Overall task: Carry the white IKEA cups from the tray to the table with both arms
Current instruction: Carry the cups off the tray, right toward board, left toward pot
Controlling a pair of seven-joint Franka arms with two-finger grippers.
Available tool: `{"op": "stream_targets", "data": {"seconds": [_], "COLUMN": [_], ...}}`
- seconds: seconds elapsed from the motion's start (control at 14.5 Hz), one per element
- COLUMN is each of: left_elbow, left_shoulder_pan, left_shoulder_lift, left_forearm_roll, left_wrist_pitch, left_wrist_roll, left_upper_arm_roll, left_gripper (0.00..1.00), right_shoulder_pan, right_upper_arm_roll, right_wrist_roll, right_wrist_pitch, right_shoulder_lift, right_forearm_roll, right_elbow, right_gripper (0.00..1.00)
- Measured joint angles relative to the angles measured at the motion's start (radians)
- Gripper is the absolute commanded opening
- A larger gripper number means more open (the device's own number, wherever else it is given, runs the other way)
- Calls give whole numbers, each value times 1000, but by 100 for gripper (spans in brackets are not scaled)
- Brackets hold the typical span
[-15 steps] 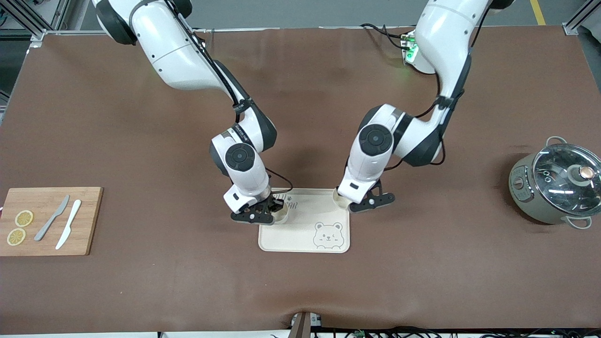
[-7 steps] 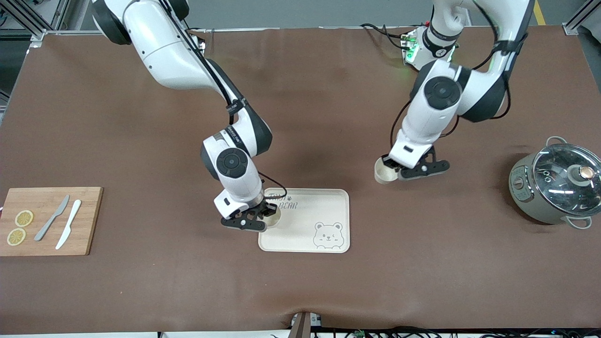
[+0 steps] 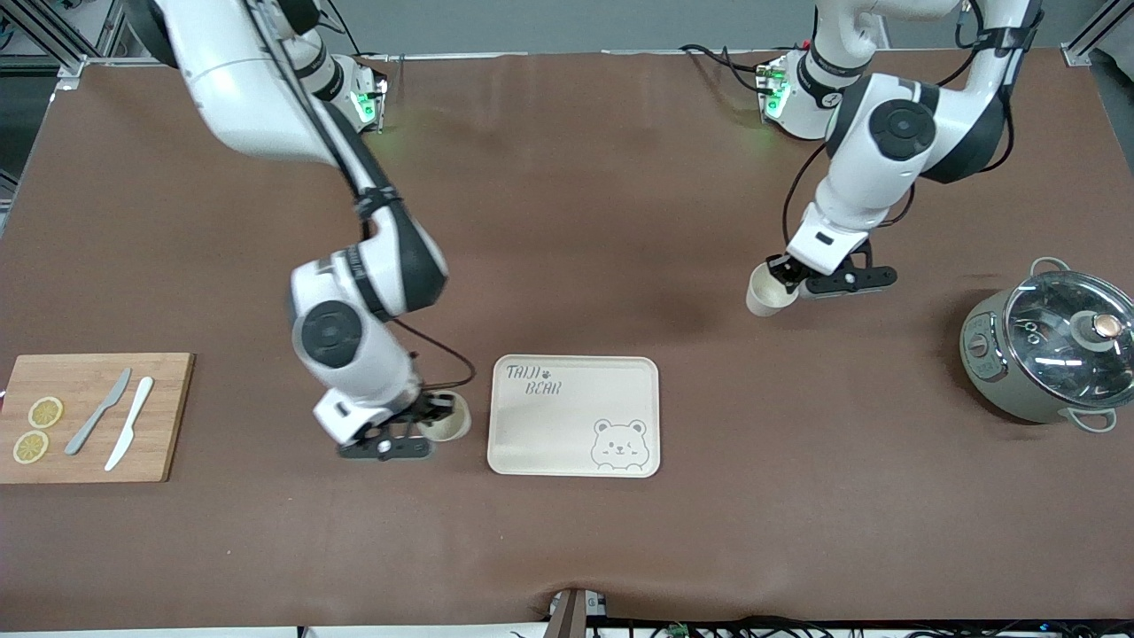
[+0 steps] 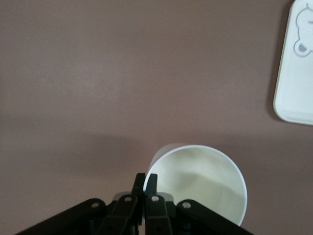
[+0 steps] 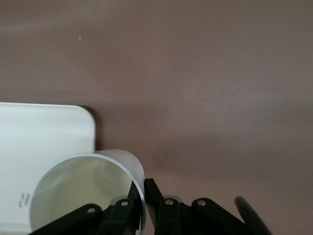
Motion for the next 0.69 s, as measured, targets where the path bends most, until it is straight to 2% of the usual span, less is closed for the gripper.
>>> {"op": "stream_targets", "data": {"seconds": [0.28, 0.55, 0.69], "left_elbow": [-90, -124, -141], "left_shoulder_pan": [102, 148, 173], "left_shoulder_lift": [-84, -111, -115], "left_forearm_roll": [-43, -43, -44], "left_wrist_pitch": [2, 7, 25], "left_wrist_roll": [171, 232, 269], "left_upper_arm_roll": [2, 2, 2], "left_gripper": [0, 0, 0], "right_shoulder_pan": [-115, -228, -293], "right_upper_arm_roll": [-1, -2, -2], "right_wrist_roll": [-196, -383, -503], "right_wrist_pitch": [-97, -109, -94], "right_shoulder_lift": [-54, -132, -152], "right_forearm_roll": [7, 13, 43], "right_elbow": [-14, -109, -156], "right_gripper": [0, 0, 0]}}
